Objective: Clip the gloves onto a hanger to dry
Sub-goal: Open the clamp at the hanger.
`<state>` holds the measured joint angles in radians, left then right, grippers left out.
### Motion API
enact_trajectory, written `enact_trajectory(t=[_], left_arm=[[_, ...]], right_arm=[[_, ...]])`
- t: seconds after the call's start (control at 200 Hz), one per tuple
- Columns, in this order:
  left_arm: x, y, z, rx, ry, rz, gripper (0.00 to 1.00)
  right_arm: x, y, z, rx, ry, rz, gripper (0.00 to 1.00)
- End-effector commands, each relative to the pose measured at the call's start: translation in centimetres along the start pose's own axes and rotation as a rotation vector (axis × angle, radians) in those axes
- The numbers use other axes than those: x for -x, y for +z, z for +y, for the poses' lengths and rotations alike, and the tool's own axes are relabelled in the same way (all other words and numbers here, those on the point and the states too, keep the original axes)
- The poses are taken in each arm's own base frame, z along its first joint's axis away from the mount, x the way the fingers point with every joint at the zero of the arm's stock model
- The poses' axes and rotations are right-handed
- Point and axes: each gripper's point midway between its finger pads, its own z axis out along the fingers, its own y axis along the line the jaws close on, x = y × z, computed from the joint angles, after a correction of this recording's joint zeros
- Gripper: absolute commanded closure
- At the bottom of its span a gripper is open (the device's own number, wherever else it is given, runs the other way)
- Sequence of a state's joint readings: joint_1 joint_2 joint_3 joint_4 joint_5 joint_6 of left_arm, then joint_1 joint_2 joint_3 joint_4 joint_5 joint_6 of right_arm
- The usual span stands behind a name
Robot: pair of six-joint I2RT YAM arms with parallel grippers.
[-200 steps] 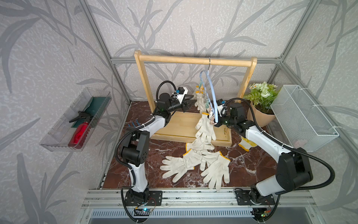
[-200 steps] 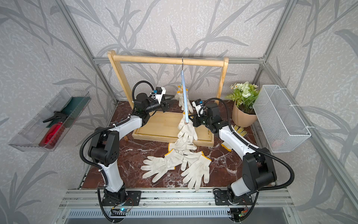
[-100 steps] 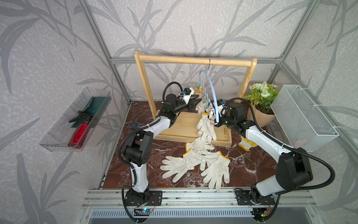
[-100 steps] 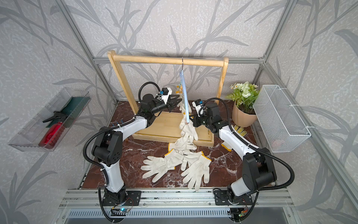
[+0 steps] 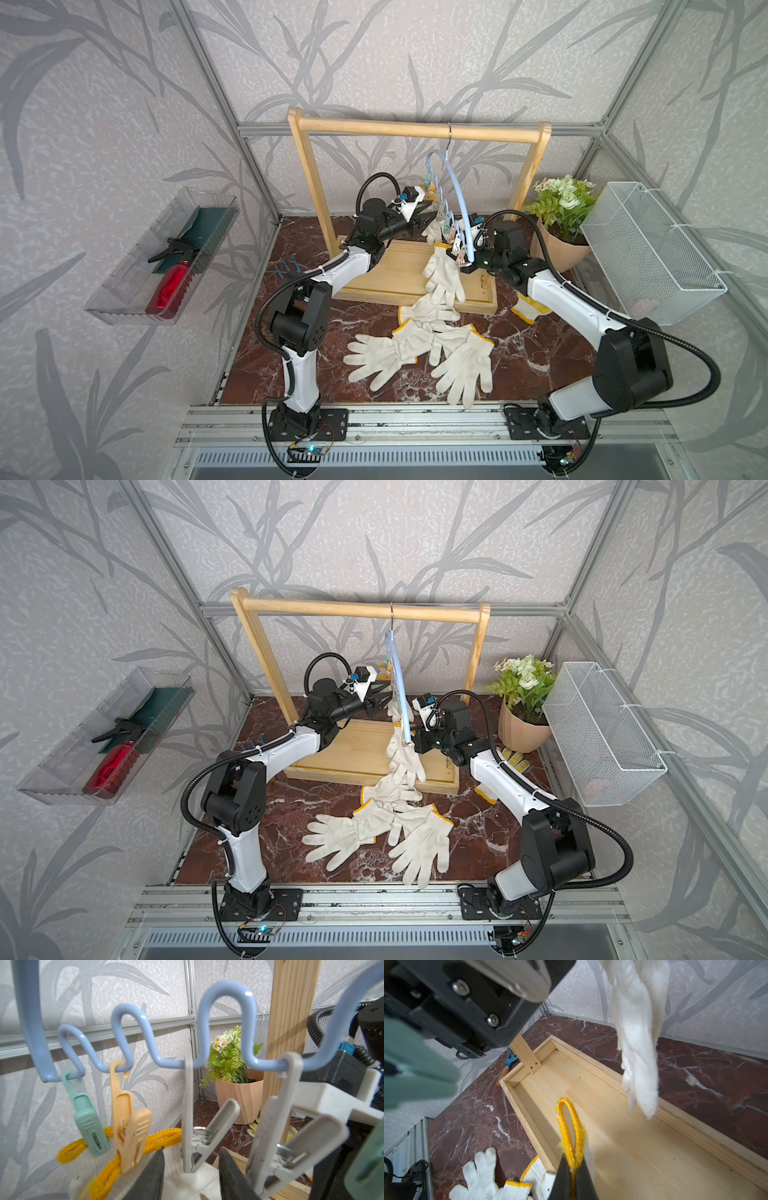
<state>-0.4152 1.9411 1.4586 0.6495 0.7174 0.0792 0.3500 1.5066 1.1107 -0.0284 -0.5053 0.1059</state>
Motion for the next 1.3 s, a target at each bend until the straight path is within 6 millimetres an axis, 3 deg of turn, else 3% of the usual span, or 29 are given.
enact_trajectory(t=[0.0,0.44,1.3], left_arm=[[1.0,0.8,-0.2,-0.010,0.040,-0.018,0.55],[2.7,1.7,0.4,0.050,0.045,-0.041,0.55],[5.8,1.1,-0.2,0.058,0.067,-0.087,0.52]], right_arm=[[0.6,-0.8,0.6,0.003,-0.022,-0.023,1.00],[0.4,-0.8,0.7,0.007,-0.023,-0.024,1.00],[0.0,-0.5,0.7,0.017,-0.021,-0.026,1.00]])
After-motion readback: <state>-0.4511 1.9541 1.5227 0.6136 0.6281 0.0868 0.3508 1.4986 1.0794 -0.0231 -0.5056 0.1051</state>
